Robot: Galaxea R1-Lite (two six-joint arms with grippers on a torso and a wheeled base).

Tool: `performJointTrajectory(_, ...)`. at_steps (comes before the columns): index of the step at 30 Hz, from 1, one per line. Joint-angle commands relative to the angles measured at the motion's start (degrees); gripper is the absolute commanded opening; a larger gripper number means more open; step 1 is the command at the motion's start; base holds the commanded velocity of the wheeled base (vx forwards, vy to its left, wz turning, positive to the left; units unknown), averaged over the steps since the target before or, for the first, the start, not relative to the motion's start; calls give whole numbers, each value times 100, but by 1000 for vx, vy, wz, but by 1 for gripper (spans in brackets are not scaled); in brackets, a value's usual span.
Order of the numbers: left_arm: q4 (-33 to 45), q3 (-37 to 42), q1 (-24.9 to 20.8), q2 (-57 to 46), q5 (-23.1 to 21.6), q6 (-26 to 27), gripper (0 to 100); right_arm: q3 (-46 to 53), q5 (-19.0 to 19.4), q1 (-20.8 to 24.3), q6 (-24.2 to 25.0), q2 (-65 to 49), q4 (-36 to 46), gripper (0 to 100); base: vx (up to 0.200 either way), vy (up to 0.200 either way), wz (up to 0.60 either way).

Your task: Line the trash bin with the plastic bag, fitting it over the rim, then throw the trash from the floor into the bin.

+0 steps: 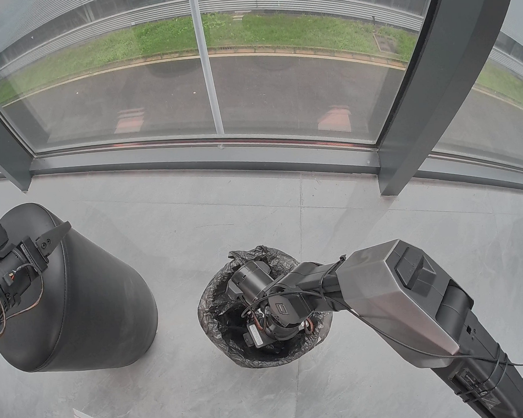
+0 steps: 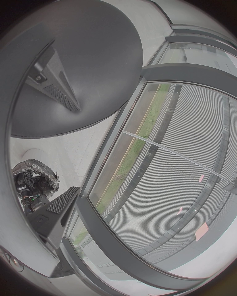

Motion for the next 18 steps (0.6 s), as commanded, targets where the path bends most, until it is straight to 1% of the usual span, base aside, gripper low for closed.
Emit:
performJointTrajectory(1, 7, 11, -13, 4, 0, -13, 100, 1, -8, -144, -186, 259, -170, 100, 0, 0, 0)
performJointTrajectory(5, 7, 20, -21, -5, 0, -13, 100, 1, -52, -187, -502, 294, -487, 100, 0, 0, 0)
performJointTrajectory(7, 7, 20, -21, -5, 0, -13, 100, 1, -96, -187, -669, 532, -671, 100, 0, 0, 0)
performJointTrajectory(11, 7, 28, -39, -5, 0, -13, 100, 1, -324, -214, -915, 910, -988, 100, 0, 0, 0)
performJointTrajectory(13, 7, 20, -39, -5, 0, -13, 100, 1, -333, -223, -1065, 997, -1119, 100, 0, 0, 0)
performJointTrajectory(18, -11, -15, -48, -119, 35, -74, 100, 1, -342, -214, -1144, 901, -1137, 100, 0, 0, 0)
